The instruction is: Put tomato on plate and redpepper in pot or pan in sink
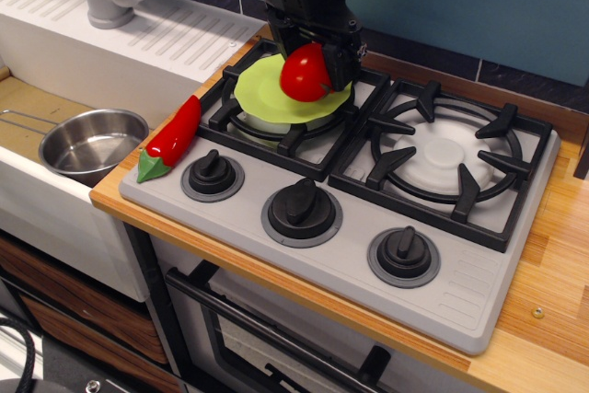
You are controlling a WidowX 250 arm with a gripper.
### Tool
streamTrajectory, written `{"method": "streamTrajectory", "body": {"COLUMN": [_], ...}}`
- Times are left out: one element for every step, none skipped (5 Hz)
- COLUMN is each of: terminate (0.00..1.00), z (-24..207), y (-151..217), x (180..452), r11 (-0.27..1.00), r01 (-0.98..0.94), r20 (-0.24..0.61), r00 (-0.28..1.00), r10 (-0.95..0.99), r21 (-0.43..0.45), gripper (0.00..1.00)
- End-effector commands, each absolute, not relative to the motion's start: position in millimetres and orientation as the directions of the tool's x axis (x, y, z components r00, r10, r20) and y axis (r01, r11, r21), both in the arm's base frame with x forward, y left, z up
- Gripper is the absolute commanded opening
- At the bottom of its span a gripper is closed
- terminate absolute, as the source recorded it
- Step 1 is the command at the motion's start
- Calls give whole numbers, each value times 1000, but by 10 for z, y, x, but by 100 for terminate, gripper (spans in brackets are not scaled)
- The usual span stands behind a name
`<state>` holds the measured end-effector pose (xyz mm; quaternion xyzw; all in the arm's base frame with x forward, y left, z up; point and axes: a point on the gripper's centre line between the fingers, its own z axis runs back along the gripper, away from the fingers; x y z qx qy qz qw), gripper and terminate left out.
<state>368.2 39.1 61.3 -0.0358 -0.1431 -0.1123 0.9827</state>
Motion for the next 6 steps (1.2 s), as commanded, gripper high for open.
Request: {"method": "streamTrajectory", "body": {"terminate": [0, 0, 0, 0, 0, 0], "z": [826, 889, 988, 1110, 1110, 1110], "y": [347, 304, 281, 310, 310, 310], "x": [3718, 3679, 3632, 3576, 3576, 3576], "r11": [971, 971, 973, 968, 968, 968], "r01": [240, 238, 232, 252, 252, 252], "r20": [329, 320, 305, 282, 282, 282], "r00": [917, 921, 927, 928, 928, 928], "r10": [-224, -224, -219, -245, -245, -245], "r21": [-9, -6, -6, 10, 10, 10], "gripper": [100, 100, 100, 100, 100, 100]}}
